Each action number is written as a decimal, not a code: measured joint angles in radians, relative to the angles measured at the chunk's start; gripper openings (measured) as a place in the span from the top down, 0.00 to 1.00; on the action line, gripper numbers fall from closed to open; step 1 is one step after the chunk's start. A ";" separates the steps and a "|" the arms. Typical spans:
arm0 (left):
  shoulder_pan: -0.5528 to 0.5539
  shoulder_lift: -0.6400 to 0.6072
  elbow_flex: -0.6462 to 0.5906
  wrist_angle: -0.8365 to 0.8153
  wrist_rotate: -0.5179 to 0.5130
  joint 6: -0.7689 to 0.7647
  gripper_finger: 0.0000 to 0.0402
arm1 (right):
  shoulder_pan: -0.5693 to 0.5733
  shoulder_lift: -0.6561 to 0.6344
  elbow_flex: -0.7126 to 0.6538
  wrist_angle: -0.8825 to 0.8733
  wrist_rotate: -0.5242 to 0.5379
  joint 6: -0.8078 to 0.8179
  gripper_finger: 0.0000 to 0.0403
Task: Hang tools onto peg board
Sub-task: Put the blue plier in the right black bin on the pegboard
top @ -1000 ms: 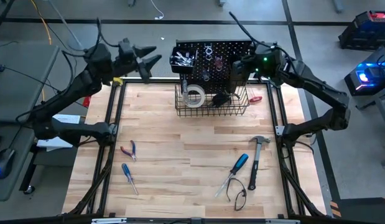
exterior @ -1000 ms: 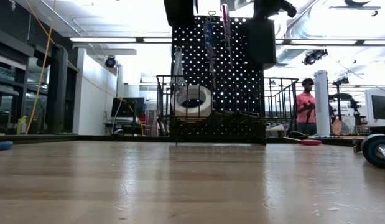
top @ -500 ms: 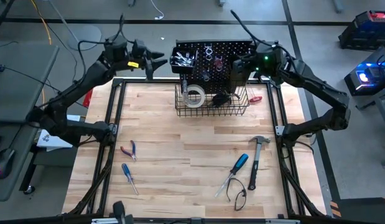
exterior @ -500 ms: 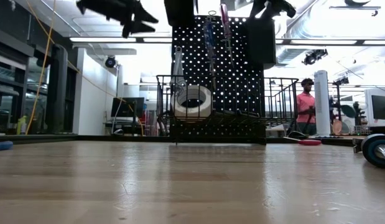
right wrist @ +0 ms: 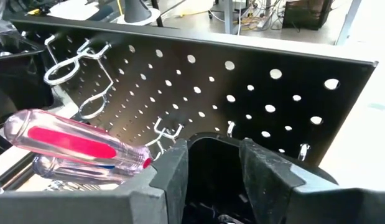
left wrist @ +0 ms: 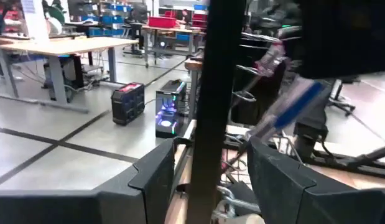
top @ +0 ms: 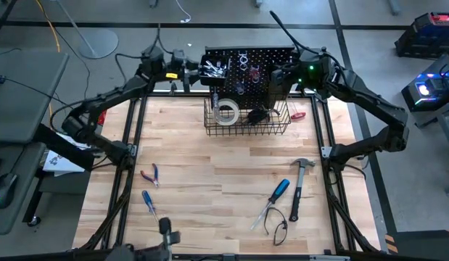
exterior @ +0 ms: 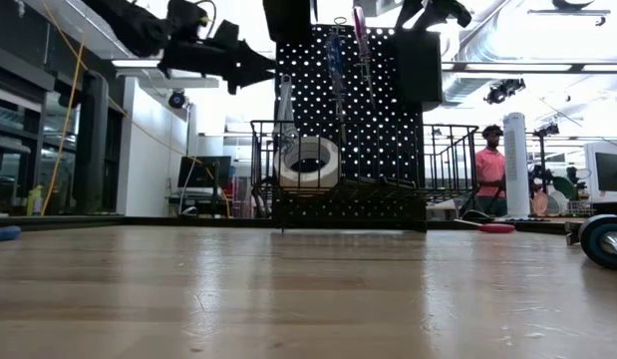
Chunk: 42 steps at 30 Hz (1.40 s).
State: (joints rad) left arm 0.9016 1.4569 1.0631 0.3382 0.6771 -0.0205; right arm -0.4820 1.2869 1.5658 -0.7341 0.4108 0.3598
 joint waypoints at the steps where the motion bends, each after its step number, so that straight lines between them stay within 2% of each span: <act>1: 0.001 0.014 0.012 0.003 0.001 -0.008 0.55 | 0.000 0.000 0.000 0.000 0.000 0.002 0.66; 7: -0.002 0.053 0.051 0.006 0.095 0.007 0.55 | 0.000 0.000 0.000 0.003 -0.002 0.006 0.66; 16: 0.005 0.080 0.051 0.002 0.076 -0.003 0.55 | 0.000 -0.005 0.002 0.135 -0.049 -0.054 0.66; 23: 0.017 0.079 0.051 -0.004 0.069 -0.002 0.55 | 0.000 -0.007 0.084 0.137 -0.041 -0.113 0.66; 33: 0.152 0.004 0.051 -0.105 0.036 0.038 0.55 | 0.000 -0.008 0.223 0.105 0.002 -0.191 0.66; 39: 0.217 -0.065 0.051 -0.114 0.059 -0.077 0.55 | 0.000 -0.008 0.256 0.103 0.003 -0.212 0.66; 42: 0.231 -0.116 0.051 -0.134 0.111 -0.137 0.55 | 0.000 -0.008 0.261 0.102 0.003 -0.212 0.66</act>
State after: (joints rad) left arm 1.1328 1.3414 1.1141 0.2047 0.7885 -0.1578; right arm -0.4820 1.2789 1.8263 -0.6317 0.4134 0.1482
